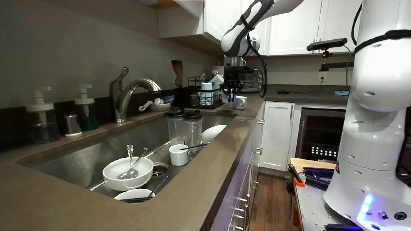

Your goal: Pour the water from the left cup into the sink

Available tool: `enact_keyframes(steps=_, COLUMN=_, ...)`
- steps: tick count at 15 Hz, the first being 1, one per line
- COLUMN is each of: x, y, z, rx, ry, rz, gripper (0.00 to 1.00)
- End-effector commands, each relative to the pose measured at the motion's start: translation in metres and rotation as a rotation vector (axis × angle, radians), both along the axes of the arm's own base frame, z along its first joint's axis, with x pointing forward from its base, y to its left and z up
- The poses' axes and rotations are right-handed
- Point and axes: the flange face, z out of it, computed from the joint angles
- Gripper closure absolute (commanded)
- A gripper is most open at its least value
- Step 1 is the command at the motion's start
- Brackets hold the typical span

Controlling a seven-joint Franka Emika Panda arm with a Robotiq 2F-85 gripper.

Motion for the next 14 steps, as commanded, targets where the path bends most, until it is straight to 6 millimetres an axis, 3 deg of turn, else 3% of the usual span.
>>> enact_keyframes(steps=1, x=-0.011, y=0.016, z=0.015, rx=-0.015, ry=-0.029, rz=0.011, gripper=0.96)
enact_keyframes(steps=8, x=-0.016, y=0.065, z=0.011, rx=-0.046, ry=0.0, rz=0.106, gripper=0.96)
enact_keyframes(steps=14, x=-0.006, y=0.144, z=0.002, rx=-0.118, ry=0.033, rz=0.208, gripper=0.96)
